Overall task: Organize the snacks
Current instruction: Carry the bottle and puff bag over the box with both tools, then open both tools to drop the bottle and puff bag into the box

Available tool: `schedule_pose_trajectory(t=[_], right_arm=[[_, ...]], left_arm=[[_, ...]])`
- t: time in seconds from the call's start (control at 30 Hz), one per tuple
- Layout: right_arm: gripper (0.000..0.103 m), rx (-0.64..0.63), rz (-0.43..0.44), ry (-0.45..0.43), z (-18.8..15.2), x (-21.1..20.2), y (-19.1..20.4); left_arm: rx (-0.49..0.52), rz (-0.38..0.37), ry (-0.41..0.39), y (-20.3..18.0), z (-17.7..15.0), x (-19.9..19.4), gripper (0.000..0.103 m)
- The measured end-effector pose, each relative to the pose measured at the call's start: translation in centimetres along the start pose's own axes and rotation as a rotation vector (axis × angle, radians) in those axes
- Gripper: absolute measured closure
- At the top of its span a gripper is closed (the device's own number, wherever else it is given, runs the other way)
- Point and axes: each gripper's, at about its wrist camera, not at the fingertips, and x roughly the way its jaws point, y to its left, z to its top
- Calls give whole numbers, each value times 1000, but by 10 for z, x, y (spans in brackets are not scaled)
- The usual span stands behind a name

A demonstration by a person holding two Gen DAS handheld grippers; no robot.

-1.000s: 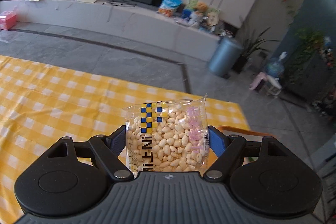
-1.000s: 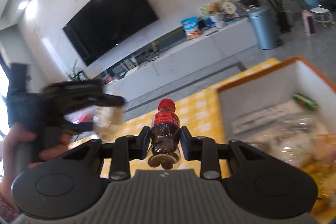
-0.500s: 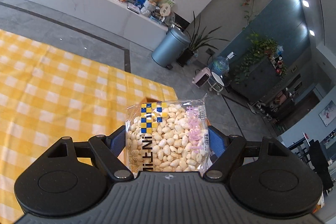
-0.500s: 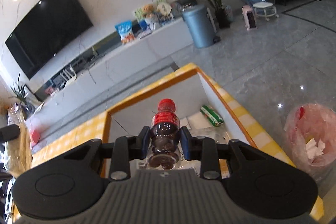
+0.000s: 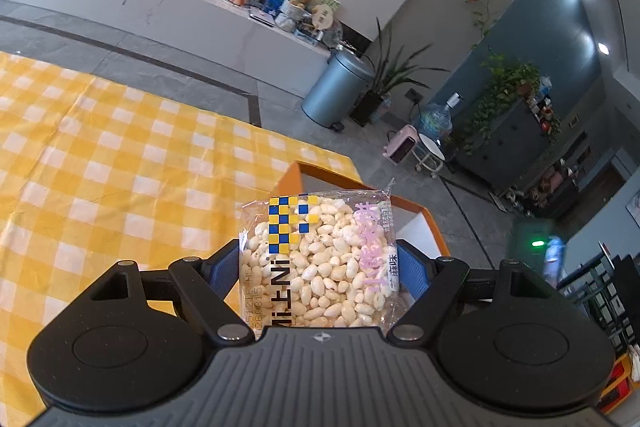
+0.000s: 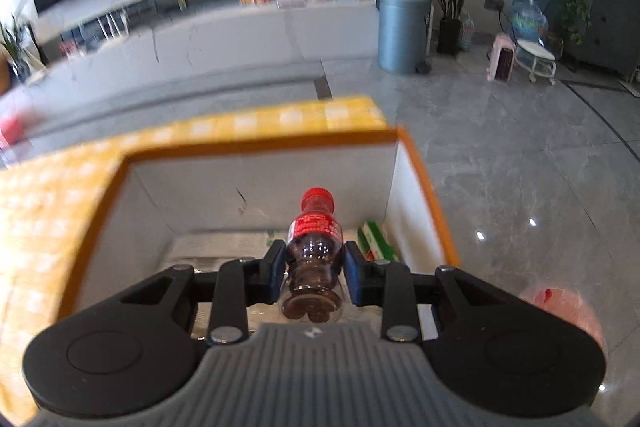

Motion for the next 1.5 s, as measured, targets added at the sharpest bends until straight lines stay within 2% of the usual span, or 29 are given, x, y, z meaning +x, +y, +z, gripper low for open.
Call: schedule_pose_trajectory(t=[0.1, 0.2, 0.23, 0.3, 0.33, 0.43, 0.5, 0.6, 0.67, 0.8, 0.9, 0.93, 1.0, 1.13, 1.4, 1.5], right_arm=[[73, 5, -52, 52, -1, 22, 1], [73, 21, -87, 42, -1, 28, -5], [69, 15, -82, 44, -1, 28, -4], [50, 5, -56, 48, 0, 25, -2], [46, 12, -31, 38, -1, 19, -2], [42, 22, -5, -52, -8, -8, -1], [39, 31, -45, -98, -14, -29, -2], [36, 83, -75, -233, -25, -70, -8], [35, 147, -74, -306, -38, -92, -16], [35, 305, -47, -362, -59, -112, -38], [35, 408, 62, -379, -63, -118, -56], [35, 414, 80, -382, -65, -120, -59], [35, 378, 57, -387, -65, -124, -58], [35, 283, -91, -371, -55, -124, -50], [36, 283, -102, -352, -56, -122, -57], [36, 287, -90, -346, -54, -120, -59]], left_arm=[[-15, -4, -3, 4, -1, -2, 11], [-20, 0, 8, 5, -5, -1, 11], [-20, 5, 14, 5, -6, -1, 11], [-18, 12, 22, 3, -7, -2, 11], [-14, 15, 25, 0, -9, -3, 11], [18, 22, 27, -12, -10, -10, 11], [42, 28, 25, -22, -11, -16, 11], [76, 50, 30, -38, -10, -21, 11], [98, 62, 28, -50, -7, -22, 11], [166, 112, 44, -78, -3, -3, 11], [236, 169, 76, -98, -7, 21, 11], [254, 177, 86, -104, -9, 30, 11], [286, 178, 103, -114, -13, 44, 11], [362, 235, 103, -129, -24, 63, 11], [364, 263, 124, -128, -33, 83, 10], [334, 282, 124, -125, -31, 88, 10]])
